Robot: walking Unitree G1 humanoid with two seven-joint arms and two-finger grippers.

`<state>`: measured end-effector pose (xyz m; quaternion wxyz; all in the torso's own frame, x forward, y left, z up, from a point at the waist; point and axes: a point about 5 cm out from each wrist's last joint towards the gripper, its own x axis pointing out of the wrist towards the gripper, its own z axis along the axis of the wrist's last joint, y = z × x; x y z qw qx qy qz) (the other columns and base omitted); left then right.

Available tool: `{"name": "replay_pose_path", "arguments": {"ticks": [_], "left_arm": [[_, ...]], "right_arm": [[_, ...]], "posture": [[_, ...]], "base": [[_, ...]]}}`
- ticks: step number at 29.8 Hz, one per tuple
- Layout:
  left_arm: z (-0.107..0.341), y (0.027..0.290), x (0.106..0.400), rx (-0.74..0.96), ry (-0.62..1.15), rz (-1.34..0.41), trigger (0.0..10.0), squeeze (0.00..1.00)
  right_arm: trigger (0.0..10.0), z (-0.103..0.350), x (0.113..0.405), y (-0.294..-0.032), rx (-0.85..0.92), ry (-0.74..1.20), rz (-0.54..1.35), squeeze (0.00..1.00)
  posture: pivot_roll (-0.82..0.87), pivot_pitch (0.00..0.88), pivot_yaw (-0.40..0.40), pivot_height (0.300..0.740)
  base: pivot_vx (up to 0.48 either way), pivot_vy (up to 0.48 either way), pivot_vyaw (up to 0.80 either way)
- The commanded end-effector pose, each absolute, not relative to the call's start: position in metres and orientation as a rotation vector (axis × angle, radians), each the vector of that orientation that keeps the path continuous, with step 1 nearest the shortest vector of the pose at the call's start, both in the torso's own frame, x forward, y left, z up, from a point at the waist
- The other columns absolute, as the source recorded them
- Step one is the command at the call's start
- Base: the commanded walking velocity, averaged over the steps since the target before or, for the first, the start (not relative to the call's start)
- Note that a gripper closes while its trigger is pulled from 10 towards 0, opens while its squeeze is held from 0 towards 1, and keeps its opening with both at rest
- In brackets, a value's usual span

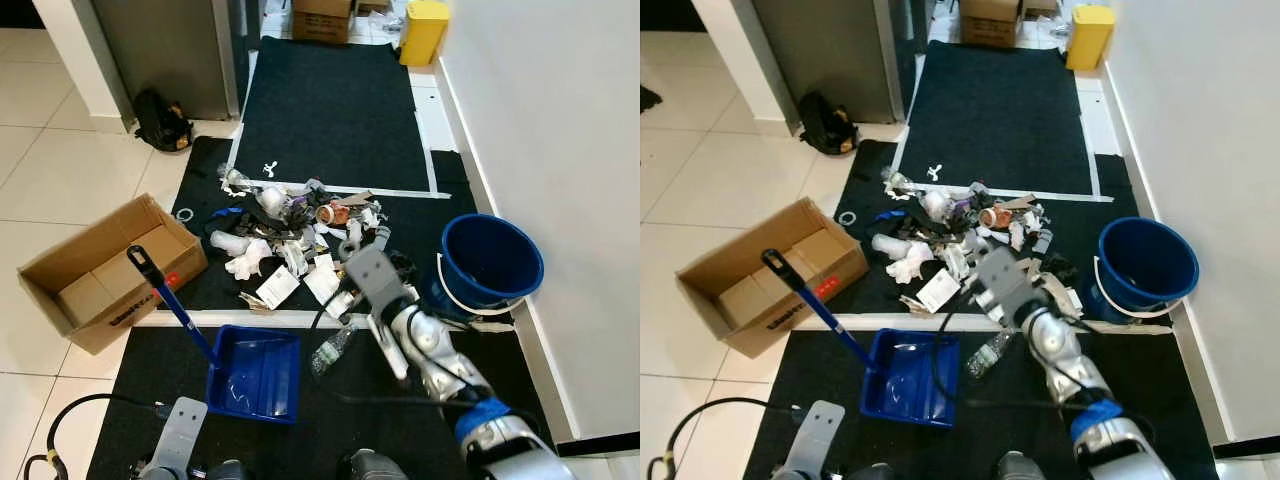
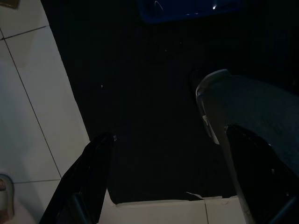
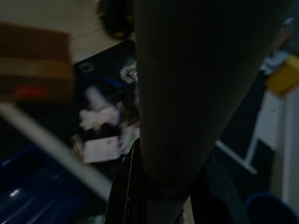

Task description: Sweep floor

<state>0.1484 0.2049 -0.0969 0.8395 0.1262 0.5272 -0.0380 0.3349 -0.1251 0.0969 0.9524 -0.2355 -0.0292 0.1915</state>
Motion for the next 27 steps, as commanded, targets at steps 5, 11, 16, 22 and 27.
{"name": "replay_pose_path", "arguments": {"ticks": [5, 11, 16, 22, 27], "left_arm": [[-0.107, 0.202, 0.121, 0.260, 1.214, -0.101, 10.0, 0.00], [-0.109, 0.201, 0.113, 0.249, 1.231, -0.094, 10.0, 0.00], [-0.110, 0.202, 0.111, 0.248, 1.235, -0.093, 10.0, 0.00], [-0.110, 0.202, 0.111, 0.250, 1.236, -0.094, 10.0, 0.00], [-0.110, 0.202, 0.112, 0.253, 1.232, -0.097, 10.0, 0.00]], "right_arm": [[0.0, 0.110, 0.340, -0.114, -0.496, -0.136, 0.425, 0.00], [0.0, 0.095, 0.332, -0.086, -0.405, -0.084, 0.563, 0.00], [0.0, 0.090, 0.328, -0.077, -0.406, -0.071, 0.602, 0.00], [0.0, 0.086, 0.321, -0.067, -0.361, -0.059, 0.653, 0.00], [0.0, 0.087, 0.320, -0.066, -0.224, -0.040, 0.647, 0.00]], "posture": [[0.09, 0.147, -0.020, 0.740], [0.10, 0.160, -0.029, 0.740], [0.10, 0.164, -0.028, 0.740], [0.10, 0.164, -0.026, 0.740], [0.10, 0.167, -0.024, 0.740]], "base": [[0.000, 0.000, 0.00], [0.000, 0.000, 0.00], [0.000, 0.000, 0.00], [0.000, 0.000, 0.00], [0.000, 0.000, 0.00]]}}
